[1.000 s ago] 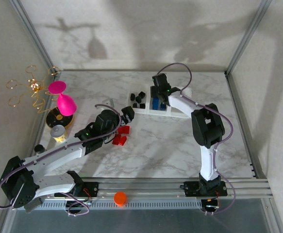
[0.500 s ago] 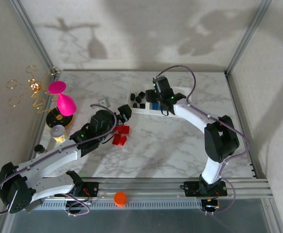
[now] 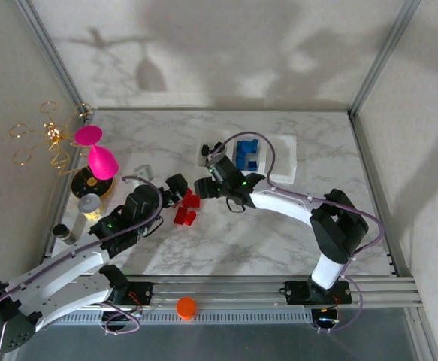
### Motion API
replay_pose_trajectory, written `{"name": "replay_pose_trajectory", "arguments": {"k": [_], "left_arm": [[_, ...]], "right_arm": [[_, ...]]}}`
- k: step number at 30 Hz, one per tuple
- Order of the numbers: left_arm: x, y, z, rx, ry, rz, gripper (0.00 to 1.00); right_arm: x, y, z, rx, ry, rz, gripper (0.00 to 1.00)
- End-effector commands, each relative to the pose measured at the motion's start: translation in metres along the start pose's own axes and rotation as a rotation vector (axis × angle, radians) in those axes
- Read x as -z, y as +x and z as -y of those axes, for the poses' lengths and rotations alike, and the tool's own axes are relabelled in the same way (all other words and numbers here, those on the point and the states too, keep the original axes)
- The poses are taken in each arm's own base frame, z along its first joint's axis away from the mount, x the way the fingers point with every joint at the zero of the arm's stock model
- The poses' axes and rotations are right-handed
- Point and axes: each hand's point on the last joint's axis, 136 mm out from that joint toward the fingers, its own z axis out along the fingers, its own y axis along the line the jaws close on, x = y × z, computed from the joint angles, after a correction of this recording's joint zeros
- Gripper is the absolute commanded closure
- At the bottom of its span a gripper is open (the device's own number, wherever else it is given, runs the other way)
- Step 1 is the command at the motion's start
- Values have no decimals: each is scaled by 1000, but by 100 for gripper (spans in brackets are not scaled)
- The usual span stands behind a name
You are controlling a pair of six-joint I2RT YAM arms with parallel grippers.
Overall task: Sort the legos into containers by color
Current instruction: Pick up the lego from the center of the table.
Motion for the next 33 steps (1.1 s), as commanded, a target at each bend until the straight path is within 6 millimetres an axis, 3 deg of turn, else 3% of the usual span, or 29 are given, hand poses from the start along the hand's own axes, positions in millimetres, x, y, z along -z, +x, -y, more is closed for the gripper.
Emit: {"name": "replay_pose_trajectory", "arguments": {"k": [1,8,15,23,33], "left_arm": [[6,0,-25,11,-78,17,0],[16,1,-40,30,-100,28,0],[20,-1,-44,40,-102,38,0],[18,3,-44,38,-103,27,0],[8,9,-38,34,-91,3,0]], "right_arm": [[-3,10,-26,-47,-61,-8,21],[-27,53,-51,-51,-63,-101,19],[-46,73,-58,-39,-39,-134,20],[-52,91,-41,-23,30,-165,25],[-23,104,-2,2,172,-178,36]]}}
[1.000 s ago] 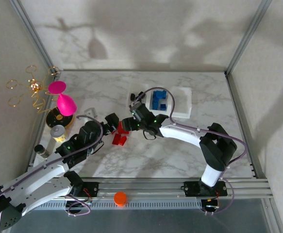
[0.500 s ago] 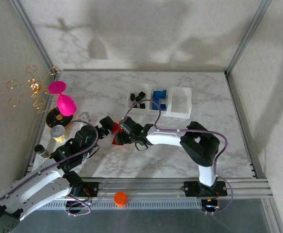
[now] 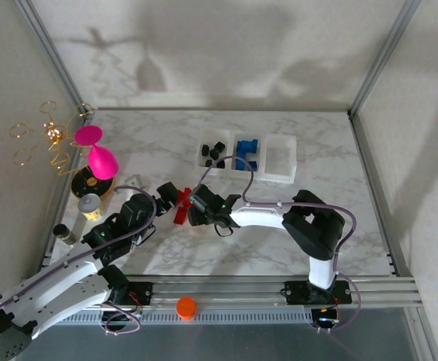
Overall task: Sort the legos into containers by color
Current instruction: Pick up the lego from the center of the table.
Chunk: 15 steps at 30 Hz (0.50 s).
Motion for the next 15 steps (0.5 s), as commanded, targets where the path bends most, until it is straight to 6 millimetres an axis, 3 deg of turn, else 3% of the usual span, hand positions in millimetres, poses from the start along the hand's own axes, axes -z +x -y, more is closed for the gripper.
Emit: {"name": "replay_pose_trajectory", "arguments": {"k": [1,7,15], "left_arm": [[-4,-1,-1,20,-1,7,0],[-7,0,4,18,5,0,1],[-3,-2,2,19,0,6,0]], "right_arm": [[12,10,21,1,88,-10,38],[6,11,0,21,-5,-38,46],[-8,4,-8,51,-14,-47,59]]}}
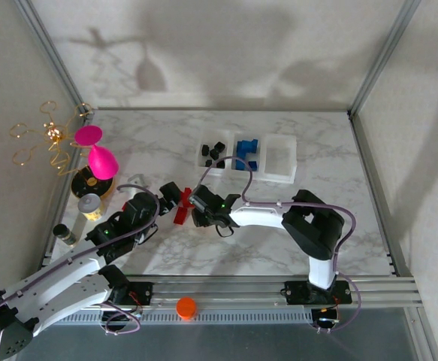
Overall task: Sort the legos into containers by color
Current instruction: Pick up the lego from the center of the table, then place the lego in the container.
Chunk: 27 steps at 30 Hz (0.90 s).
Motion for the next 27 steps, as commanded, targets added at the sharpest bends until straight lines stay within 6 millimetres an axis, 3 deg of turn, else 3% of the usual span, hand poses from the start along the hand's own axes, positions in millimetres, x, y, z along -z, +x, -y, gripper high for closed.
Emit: {"name": "replay_pose_trajectory", "arguments": {"k": [1,7,10,16,21,26,27], "left_arm": [[3,-7,-1,25,2,19,0],[3,-8,1,24,7,22,0],[2,-7,8,15,32,13,0],[-4,-6,29,-11,81,-19,0],[-11,-8,44,-36,104,-29,0],[-23,-1,60,-66,128,-65,0],[-25,0,64,-70,137,-71,1]], "right_arm": [[-5,-2,-7,15,-14,-12,60],[-3,-2,-1,3,1,-14,71],[7,-6,2,-17,-26,4,73],[41,-27,28,-71,-15,69,76],[74,-55,81,-151,61,161,76],[99,-88,148,-225,171,251,75],[105,-97,172,-262,214,274,75]]}}
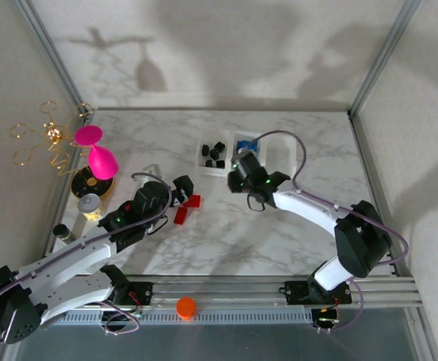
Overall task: Sort the legos into containers by color
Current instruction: Place the lego in the container, then pick up the lego from the center of the table.
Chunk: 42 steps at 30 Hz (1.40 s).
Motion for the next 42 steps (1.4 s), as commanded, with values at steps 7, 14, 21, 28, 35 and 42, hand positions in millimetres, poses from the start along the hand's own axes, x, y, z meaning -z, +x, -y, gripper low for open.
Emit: {"name": "replay_pose_trajectory", "arguments": {"k": [7,14,21,28,35,42], "left_arm": [[-21,-7,44,-34,113,-27,0],[-31,-7,53,-62,113,-34,0],[-29,-10,51,-67,100,-24,0],[-21,-13,39,-53,68,-6,1],[-3,-14,12,-40,-4,15,0],[20,-16,-18,-19,-70,48,0]], "right_arm": [[-16,-74,120,-90,260,111,75],[-59,-98,158,-95,337,84,73],[-54,-119,156,-84,337,120,51],[-28,-106,111,-53,203,121,46],[-18,-47,31,27,24,51,39],[-9,14,-49,95,-131,-22,31]]}}
